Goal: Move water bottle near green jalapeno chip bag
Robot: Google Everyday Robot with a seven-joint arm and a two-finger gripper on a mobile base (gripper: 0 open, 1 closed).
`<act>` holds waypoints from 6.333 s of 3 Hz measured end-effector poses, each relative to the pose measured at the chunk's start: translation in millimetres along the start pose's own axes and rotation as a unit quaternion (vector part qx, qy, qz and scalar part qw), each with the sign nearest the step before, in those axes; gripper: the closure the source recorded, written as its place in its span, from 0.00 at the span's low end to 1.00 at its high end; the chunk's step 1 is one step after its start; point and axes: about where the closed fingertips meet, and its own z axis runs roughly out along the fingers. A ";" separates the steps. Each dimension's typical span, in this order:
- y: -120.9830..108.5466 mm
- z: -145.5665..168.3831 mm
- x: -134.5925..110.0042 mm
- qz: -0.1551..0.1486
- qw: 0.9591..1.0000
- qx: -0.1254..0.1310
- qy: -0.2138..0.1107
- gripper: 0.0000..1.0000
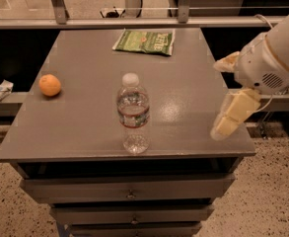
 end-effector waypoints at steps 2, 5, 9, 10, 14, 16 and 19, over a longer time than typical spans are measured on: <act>18.4 51.3 -72.4 -0.017 0.980 -0.075 -0.183 0.00; 66.5 76.0 -148.1 -0.033 0.918 -0.138 -0.371 0.00; -9.7 66.7 -119.0 -0.054 0.943 -0.055 -0.324 1.00; -8.7 67.3 -119.6 -0.054 0.943 -0.056 -0.325 1.00; -190.6 43.2 -138.6 -0.115 0.917 0.064 -0.377 1.00; -281.8 24.8 -109.9 -0.071 0.915 0.145 -0.371 1.00; -310.6 76.0 -78.4 0.053 0.915 0.096 -0.387 0.97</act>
Offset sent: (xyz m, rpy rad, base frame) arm -0.0011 0.1434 0.0060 0.6556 0.0401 0.2697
